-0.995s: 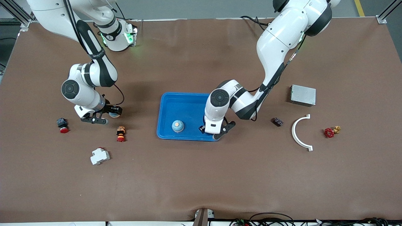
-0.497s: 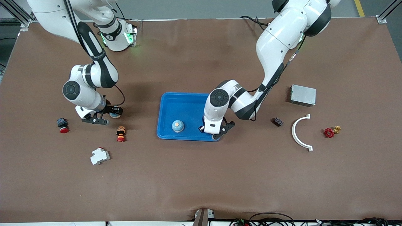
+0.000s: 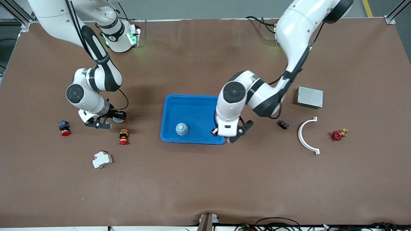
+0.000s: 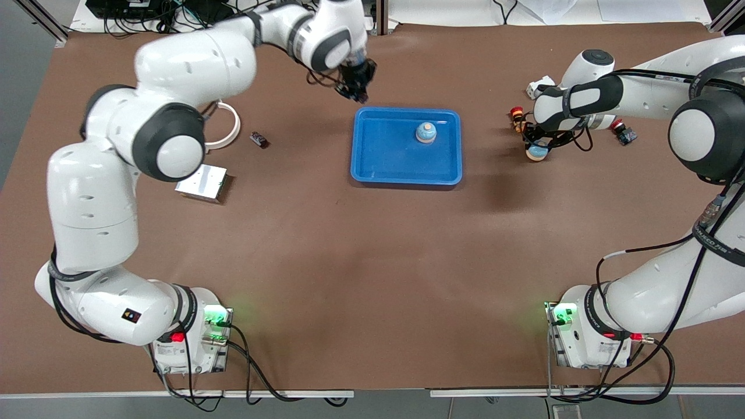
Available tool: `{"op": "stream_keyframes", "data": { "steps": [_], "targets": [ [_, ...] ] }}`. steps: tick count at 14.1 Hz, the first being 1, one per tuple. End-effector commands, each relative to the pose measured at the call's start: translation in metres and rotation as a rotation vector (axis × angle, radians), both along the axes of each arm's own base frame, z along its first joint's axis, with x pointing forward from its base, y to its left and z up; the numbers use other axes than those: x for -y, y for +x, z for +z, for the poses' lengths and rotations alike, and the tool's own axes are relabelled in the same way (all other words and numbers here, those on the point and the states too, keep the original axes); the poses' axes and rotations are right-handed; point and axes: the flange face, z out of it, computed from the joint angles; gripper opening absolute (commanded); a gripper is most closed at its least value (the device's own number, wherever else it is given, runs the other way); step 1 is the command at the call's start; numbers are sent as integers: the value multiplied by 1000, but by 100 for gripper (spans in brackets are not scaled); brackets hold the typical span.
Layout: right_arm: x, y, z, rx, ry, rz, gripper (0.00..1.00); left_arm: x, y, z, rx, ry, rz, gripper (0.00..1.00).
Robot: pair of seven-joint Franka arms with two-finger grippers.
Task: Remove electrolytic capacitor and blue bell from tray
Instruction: 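Place the capacitor by the arc while the right gripper sets the bell down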
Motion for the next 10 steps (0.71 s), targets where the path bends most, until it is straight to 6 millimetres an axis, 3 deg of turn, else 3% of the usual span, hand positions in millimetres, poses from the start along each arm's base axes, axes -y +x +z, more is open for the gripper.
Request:
{"op": "stream_keyframes", "data": {
  "steps": [1, 3, 6, 7, 8, 10],
  "targets": [
    [1, 4, -5, 14, 14, -2, 0, -36, 1, 36, -51, 39, 10, 0],
    [2, 4, -11, 17, 10, -1, 0, -65, 2, 49, -79, 70, 3, 0],
    [2, 4, -11, 19, 10, -5, 0, -123, 0, 62, -103, 107, -31, 0],
    [3, 4, -12, 17, 10, -7, 67, -143, -3, 62, -124, 111, -65, 0],
    [4, 4, -12, 17, 10, -10, 100, -165, -4, 64, -135, 113, -95, 0],
    [5, 5, -11, 19, 10, -11, 100, -199, -10, 60, -162, 127, -140, 0]
  ]
}}
